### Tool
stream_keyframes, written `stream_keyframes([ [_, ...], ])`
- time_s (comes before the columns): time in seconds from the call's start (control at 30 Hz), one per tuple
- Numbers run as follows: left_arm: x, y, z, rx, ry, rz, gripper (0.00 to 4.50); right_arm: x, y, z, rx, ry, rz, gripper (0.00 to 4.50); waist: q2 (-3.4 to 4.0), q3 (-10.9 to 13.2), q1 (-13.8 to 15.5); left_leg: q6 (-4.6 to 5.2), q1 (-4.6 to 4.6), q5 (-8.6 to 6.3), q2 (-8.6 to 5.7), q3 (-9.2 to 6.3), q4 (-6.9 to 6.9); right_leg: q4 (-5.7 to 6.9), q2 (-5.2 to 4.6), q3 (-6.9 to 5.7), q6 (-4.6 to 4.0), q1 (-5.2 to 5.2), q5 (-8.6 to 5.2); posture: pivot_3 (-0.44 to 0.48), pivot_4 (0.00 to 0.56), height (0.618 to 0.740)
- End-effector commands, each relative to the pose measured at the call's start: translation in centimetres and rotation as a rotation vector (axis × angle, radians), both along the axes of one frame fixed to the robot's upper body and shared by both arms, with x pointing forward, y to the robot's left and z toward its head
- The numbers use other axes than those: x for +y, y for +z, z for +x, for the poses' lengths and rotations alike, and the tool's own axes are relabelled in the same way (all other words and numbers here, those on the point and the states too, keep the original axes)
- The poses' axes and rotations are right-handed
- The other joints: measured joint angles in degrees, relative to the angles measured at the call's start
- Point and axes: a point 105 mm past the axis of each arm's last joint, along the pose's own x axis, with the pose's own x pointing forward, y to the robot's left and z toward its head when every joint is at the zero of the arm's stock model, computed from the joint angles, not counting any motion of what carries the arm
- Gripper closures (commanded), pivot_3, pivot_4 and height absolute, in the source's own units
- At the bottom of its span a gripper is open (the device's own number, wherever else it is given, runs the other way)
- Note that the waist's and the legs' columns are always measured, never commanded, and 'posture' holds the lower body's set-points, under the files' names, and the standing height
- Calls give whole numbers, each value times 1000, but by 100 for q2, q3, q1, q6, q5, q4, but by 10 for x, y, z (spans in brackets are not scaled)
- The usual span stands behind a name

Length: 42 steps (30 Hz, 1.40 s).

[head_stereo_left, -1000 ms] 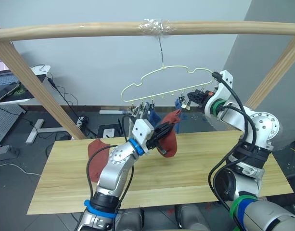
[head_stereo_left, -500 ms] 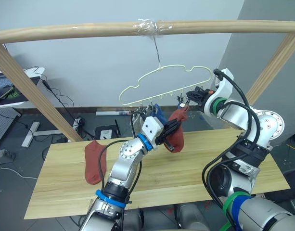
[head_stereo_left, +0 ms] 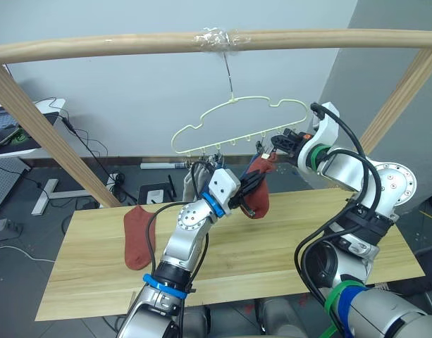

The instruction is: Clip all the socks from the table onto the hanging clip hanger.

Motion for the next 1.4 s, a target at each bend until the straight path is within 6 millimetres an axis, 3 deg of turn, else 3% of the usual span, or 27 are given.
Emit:
stream_keyframes([
  [0.03,-5,17,1,-60,-5,-31,4500,-2,13,-3,-56,-6,4,3309,0,0,-4,0,0,0,0,1,0,-1,0,0,0,0,0,-158,148,740],
  [0.13,-8,18,-1,-52,-26,-43,4500,-4,13,-3,-66,2,-2,2028,1,1,-20,0,0,0,0,0,-3,-2,0,0,1,-1,0,-156,144,740],
  [0.3,-9,18,-1,28,-46,-99,4500,-13,20,-5,-121,11,-19,222,3,2,-46,0,-2,0,0,1,-3,-3,0,0,2,-2,-1,-157,144,740],
  [0.33,-9,18,2,59,-43,-122,4500,-15,23,-7,-138,19,-14,36,3,2,-58,0,-2,0,0,1,-3,-2,0,0,2,-2,-1,-157,144,740],
  [0.4,-8,17,5,114,-53,-156,4500,-19,30,-10,-187,26,-19,36,4,4,-75,1,-2,0,0,0,-3,-2,0,0,2,-3,-1,-162,144,740],
  [0.53,-11,14,11,202,-62,-186,3453,-23,36,-18,-284,52,-123,0,3,5,-111,1,-6,-1,-1,1,-3,-5,0,-2,6,-3,-4,-177,145,740],
  [0.67,-11,4,15,279,-55,-188,2204,-28,26,-22,-320,41,-233,0,1,6,-149,1,-6,-2,-1,2,-4,-7,0,0,8,-3,-5,-182,145,740],
  [0.9,4,-30,2,349,-40,-117,17,-28,3,-21,-384,20,-382,0,-1,10,-302,1,-5,-2,0,6,-7,-6,0,4,9,-7,-6,-173,143,740],
  [1.0,19,-33,-6,347,-8,-96,17,-27,-6,-19,-423,-10,-439,0,-1,10,-297,1,-4,-2,1,4,-6,-3,0,4,9,-9,-6,-144,139,740],
  [1.2,58,-22,-25,292,79,-23,17,-23,-17,-15,-560,-88,-585,0,-3,11,-255,0,-4,-3,1,4,-8,-5,-1,5,9,-9,-6,-91,136,740],
  [1.3,81,-26,-33,314,139,96,0,-23,-23,-11,-597,-151,-623,539,-7,13,-221,0,-3,-3,1,2,-9,-3,-1,5,9,-10,-6,-75,134,740],
  [1.4,94,-21,-37,296,176,149,0,-17,-24,-10,-625,-165,-618,1457,-6,14,-138,0,1,-3,4,1,-13,-2,0,4,7,-10,-7,-52,134,740],
])
